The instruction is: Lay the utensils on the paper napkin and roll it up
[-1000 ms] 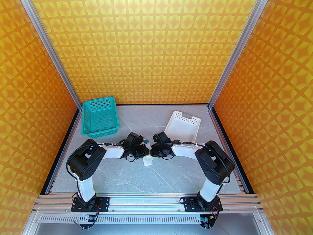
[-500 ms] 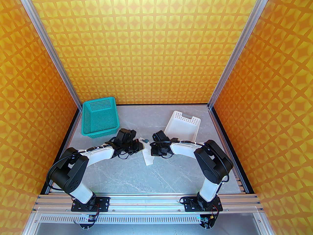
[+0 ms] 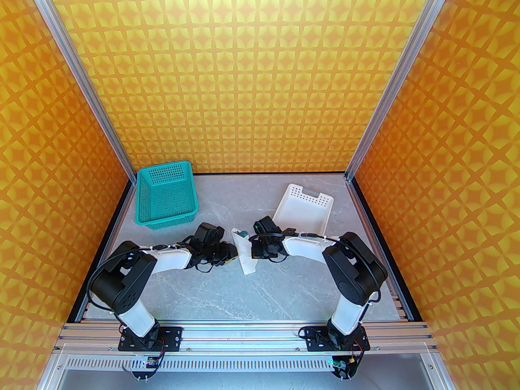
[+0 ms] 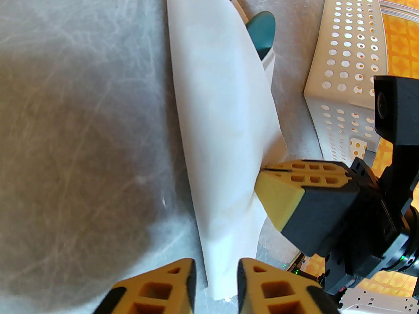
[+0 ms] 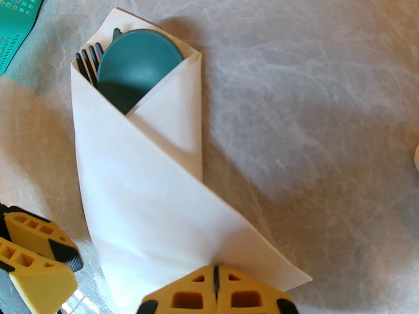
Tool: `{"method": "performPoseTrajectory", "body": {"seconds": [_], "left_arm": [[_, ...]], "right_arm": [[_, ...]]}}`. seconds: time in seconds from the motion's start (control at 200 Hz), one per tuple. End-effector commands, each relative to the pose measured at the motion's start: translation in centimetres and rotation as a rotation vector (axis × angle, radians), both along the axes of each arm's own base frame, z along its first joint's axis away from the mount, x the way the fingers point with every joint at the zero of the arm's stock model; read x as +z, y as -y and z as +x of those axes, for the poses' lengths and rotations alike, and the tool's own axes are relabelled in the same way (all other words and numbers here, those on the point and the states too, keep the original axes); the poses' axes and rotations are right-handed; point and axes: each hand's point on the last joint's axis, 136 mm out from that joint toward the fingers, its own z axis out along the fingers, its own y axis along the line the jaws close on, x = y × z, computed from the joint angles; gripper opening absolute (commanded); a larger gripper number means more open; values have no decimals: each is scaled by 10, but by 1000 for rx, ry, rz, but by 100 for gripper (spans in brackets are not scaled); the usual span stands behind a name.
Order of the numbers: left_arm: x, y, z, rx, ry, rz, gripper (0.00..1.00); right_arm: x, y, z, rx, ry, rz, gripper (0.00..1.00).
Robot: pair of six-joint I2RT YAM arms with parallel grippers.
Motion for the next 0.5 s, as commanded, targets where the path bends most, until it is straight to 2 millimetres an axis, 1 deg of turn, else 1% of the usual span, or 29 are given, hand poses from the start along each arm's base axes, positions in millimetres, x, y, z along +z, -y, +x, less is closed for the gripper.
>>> {"method": "performPoseTrajectory", "body": {"seconds": [0.0,0.145,0.275,0.495], "left_arm": [[1,8,9,0,12,-27,33],[-9,16,8,-10,-9,-21,37],[-9,27,8,-23,-2,-46,37],[-13,38,5,-44,-15,-45,37]], "right_arm": [[-42,35,-35,-2,-142,-157,0],[-40,33,-36,0,-142,-148,0],[-41,31,-36,4,-143,-143,0],[-45,27,-41,12,-164,-114,0]]}}
